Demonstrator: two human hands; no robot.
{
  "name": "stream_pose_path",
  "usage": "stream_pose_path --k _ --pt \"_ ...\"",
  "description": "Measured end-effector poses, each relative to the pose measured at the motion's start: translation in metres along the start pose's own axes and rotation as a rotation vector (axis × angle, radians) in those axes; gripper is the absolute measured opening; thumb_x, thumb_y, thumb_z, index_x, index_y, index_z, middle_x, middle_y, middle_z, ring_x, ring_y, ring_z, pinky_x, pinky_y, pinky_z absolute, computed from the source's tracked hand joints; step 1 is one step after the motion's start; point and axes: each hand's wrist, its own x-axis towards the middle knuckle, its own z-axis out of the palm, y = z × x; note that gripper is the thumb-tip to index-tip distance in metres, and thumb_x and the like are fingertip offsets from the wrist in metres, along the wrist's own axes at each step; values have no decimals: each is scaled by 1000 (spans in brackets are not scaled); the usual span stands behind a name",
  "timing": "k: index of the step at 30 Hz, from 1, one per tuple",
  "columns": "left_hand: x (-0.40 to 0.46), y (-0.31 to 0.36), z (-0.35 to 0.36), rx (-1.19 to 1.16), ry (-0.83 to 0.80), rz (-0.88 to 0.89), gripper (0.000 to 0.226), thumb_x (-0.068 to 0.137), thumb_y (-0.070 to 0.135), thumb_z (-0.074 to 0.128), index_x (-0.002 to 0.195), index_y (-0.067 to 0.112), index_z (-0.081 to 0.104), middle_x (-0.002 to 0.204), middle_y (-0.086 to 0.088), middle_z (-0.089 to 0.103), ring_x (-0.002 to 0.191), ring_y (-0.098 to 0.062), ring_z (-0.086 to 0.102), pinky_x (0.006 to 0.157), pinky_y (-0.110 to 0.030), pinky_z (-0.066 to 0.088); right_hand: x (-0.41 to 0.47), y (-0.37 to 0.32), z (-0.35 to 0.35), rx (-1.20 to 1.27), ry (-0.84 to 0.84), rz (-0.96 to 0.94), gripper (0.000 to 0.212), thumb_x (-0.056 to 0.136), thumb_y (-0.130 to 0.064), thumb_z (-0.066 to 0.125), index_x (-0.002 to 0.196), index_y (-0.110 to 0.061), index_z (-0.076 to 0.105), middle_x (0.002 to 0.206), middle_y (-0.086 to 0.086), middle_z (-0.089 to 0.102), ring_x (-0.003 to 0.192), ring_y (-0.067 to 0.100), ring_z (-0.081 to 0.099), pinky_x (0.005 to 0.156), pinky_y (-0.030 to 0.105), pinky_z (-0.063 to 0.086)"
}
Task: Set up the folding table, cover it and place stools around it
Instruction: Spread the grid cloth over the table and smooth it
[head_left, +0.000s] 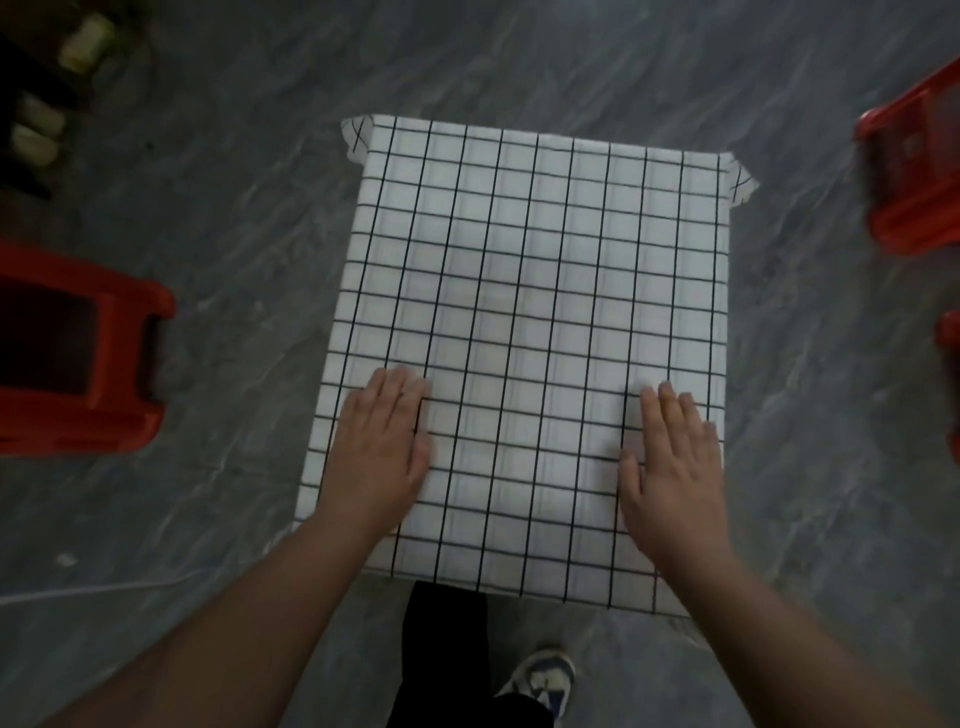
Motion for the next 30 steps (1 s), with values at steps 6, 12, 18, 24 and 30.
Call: stream_pose_path --k 6,12,18,24,30 --pt "96 -10 6 133 -43 49 62 99 31 25 157 11 18 164 -12 18 152 -27 10 122 -50 13 85 1 8 -74 -30 30 65 100 -42 16 158 -18 -3 166 1 -7 152 18 -11 124 44 0" --pt "117 -27 16 182 -92 15 64 101 41 19 159 20 1 167 -6 0 153 -19 -7 123 -48 5 106 11 14 -139 -92 64 67 100 -46 14 158 -21 -5 166 -1 -11 151 14 -17 123 40 -6" --pt "117 -26 13 149 -97 -8 65 100 43 20 159 24 0 167 -3 -1 152 -16 -9 124 -47 3 106 10 13 -116 -104 89 66 100 -49 13 157 -25 -10 165 -6 -17 148 9 -22 124 41 -6" --pt "130 -12 -12 -48 -38 -56 63 95 40 36 153 17 29 162 -6 25 151 -19 11 122 -48 14 115 -2 -10 -5 4 100 65 99 -49 26 158 -24 15 166 -5 8 152 12 -3 124 41 4" --pt "204 -13 -26 28 5 -38 65 96 36 23 157 14 14 165 -12 8 153 -26 2 124 -46 4 189 -6 -29 -50 26 47 63 101 -43 17 159 -21 2 167 0 -3 152 16 -10 124 41 -1"
